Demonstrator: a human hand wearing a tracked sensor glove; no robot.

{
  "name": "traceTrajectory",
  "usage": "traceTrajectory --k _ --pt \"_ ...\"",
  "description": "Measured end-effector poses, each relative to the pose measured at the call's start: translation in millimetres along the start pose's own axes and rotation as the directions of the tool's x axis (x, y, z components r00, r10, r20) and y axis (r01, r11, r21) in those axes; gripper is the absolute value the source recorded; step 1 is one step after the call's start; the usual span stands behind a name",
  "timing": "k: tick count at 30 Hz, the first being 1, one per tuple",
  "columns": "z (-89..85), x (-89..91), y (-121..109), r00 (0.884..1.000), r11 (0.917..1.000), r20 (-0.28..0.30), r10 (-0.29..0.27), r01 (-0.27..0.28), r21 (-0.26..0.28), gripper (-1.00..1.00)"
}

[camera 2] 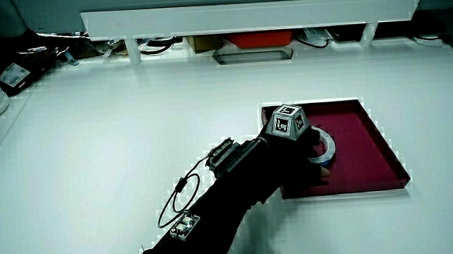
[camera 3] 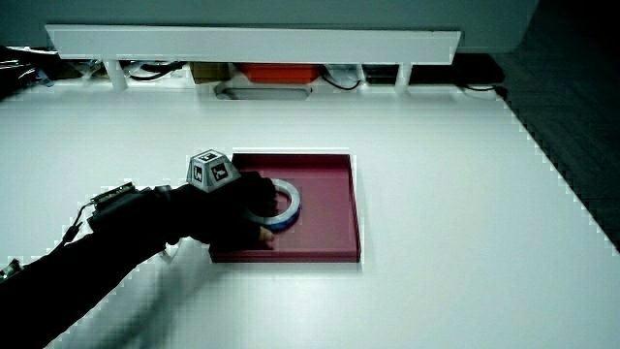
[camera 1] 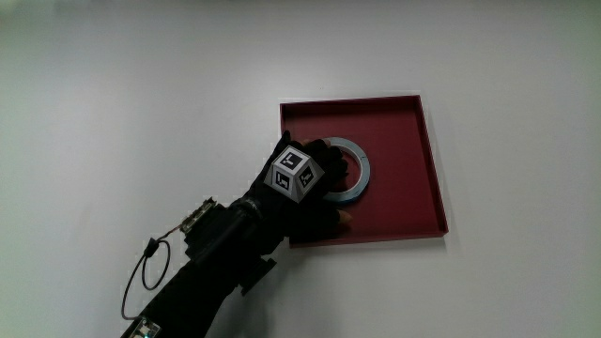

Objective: Pick blue tape

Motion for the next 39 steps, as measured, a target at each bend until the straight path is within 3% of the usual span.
traceTrajectory --k 10,32,39 --pt "-4.1 4.1 6.7 1.0 0.9993 0.009 -0.009 0.009 -0.035 0.35" --pt "0.6 11.1 -2.5 0.999 0.9963 0.021 -0.043 0.041 0.075 1.0" --pt "6.0 14.0 -9.3 0.998 0.9919 0.012 -0.057 0.056 0.114 1.0"
